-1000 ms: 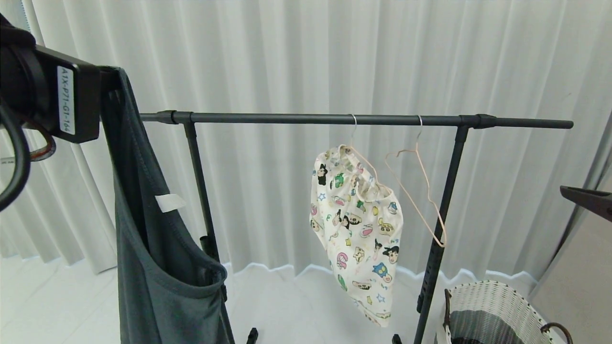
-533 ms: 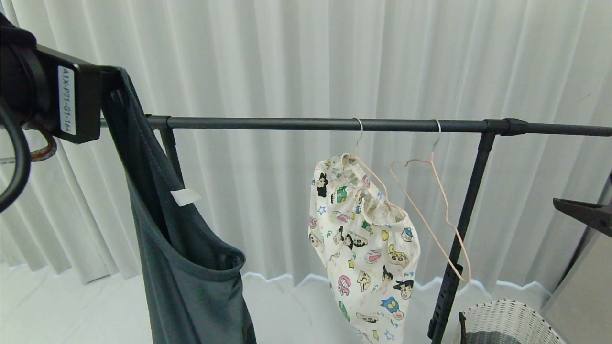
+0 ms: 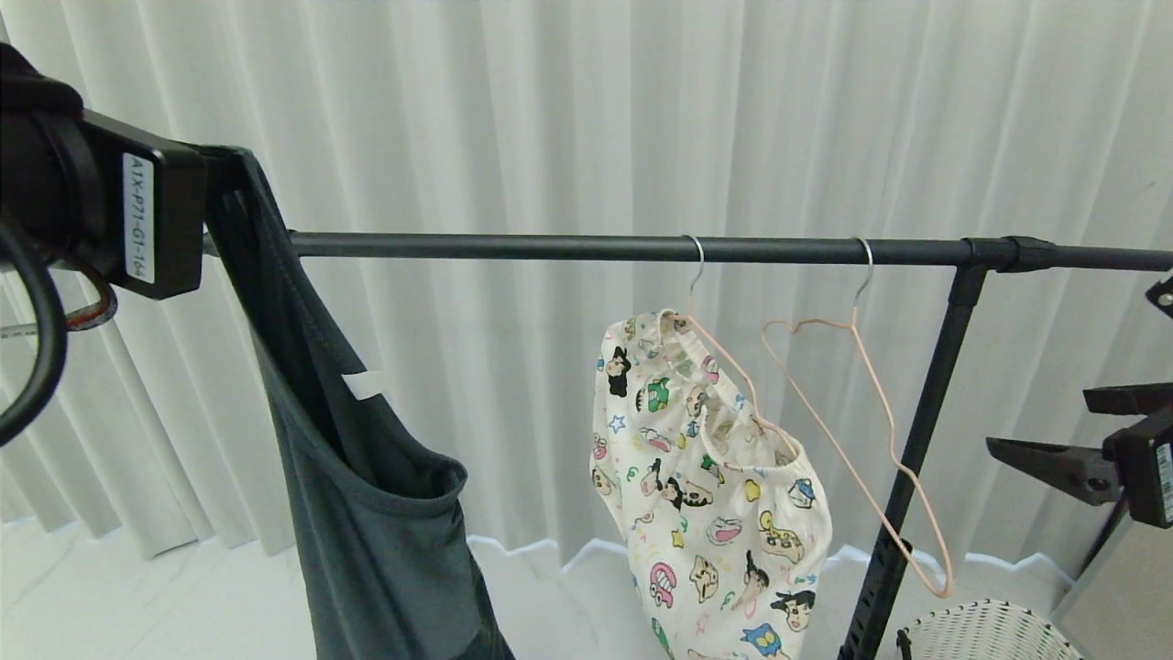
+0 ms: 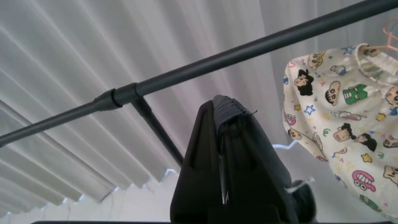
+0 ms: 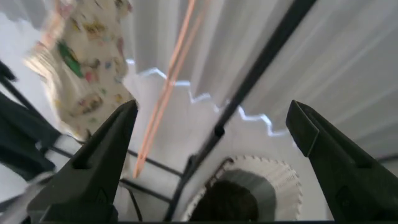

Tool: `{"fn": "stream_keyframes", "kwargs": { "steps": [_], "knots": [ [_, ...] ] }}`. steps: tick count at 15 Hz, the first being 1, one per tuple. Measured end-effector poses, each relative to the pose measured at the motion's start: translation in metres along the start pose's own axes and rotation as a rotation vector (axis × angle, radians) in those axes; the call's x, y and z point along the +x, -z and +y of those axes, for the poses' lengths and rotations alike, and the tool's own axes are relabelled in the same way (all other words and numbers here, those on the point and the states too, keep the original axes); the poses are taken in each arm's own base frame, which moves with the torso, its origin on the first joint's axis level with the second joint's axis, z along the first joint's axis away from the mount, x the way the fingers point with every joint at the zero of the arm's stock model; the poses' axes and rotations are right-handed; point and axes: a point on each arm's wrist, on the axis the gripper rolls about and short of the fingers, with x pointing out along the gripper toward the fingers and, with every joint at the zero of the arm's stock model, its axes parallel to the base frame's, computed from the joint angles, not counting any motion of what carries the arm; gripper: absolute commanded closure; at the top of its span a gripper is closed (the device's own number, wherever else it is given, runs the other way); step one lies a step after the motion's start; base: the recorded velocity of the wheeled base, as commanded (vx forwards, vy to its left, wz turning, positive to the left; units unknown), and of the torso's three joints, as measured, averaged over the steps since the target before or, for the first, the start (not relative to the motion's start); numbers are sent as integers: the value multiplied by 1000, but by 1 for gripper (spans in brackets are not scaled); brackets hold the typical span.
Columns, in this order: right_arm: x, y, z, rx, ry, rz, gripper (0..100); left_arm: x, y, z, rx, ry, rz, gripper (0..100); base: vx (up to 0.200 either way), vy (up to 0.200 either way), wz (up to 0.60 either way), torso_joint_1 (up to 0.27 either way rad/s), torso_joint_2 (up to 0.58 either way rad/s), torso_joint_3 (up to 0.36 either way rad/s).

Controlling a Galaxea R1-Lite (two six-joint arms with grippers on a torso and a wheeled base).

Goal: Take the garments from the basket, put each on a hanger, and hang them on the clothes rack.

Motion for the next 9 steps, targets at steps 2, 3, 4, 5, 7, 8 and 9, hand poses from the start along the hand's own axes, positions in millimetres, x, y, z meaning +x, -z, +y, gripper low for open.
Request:
{"fn": "stream_keyframes", "kwargs": {
  "steps": [2,3,4,5,7,8,9],
  "knots": [
    [12,-8,9,73,-41,23,0,-2,6,-1,10,4,12,100,0,0,0,0,0,0],
    [17,-14,15,114,-59,28,0,-3,8,-1,12,6,13,100,0,0,0,0,0,0],
    [25,-19,20,141,-59,41,0,-5,11,0,15,8,17,100,0,0,0,0,0,0],
    [35,-22,24,154,-38,59,0,-6,12,0,16,8,16,100,0,0,0,0,0,0],
    [60,-26,32,168,5,106,0,-8,13,2,14,7,12,100,0,0,0,0,0,0],
    [70,-27,34,175,12,127,0,-9,13,1,15,11,10,100,0,0,0,0,0,0],
    [81,-25,37,179,19,165,0,-10,12,1,15,16,7,100,0,0,0,0,0,0]
  ]
}}
